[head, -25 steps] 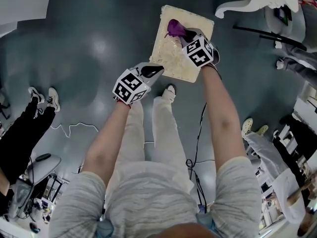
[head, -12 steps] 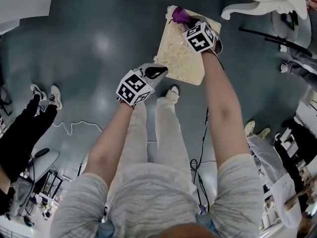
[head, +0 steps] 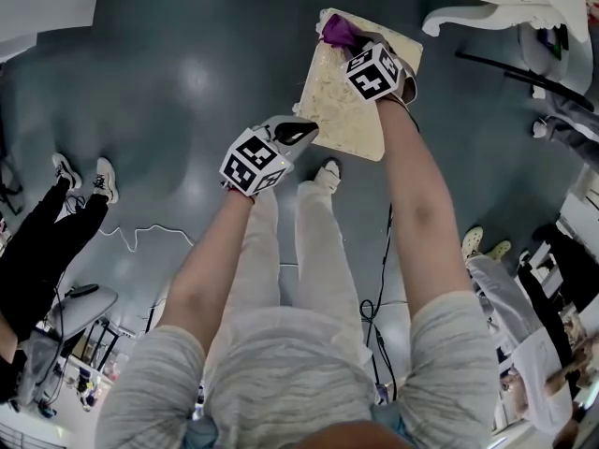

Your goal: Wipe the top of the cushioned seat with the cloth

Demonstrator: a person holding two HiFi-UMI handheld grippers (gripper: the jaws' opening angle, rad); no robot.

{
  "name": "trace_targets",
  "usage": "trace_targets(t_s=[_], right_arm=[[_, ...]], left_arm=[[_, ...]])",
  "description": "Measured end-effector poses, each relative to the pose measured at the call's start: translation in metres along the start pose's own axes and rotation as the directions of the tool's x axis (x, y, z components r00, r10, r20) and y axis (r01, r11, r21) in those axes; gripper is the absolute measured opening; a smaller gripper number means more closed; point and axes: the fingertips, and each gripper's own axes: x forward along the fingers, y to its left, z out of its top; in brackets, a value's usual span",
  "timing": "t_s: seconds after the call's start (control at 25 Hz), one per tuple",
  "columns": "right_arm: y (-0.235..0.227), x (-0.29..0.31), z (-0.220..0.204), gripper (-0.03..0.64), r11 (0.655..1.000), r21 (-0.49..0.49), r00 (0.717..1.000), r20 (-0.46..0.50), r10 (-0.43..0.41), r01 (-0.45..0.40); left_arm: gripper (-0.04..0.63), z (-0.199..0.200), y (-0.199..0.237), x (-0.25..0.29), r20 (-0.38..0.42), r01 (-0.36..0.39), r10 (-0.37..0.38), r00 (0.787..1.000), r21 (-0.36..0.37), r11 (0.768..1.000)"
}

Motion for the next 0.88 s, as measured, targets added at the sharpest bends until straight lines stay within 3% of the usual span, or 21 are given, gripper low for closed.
trace_targets(t_s=[0.88], right_arm=[[0.057,-0.010,-0.016,0.071,0.997,-0.043,0.998,0.009,0.066,-0.066]], left_arm=[[0.015,0.000,-0.002,-0.003,-0.003,0.011,-0.011,1.000,0.001,1.000]])
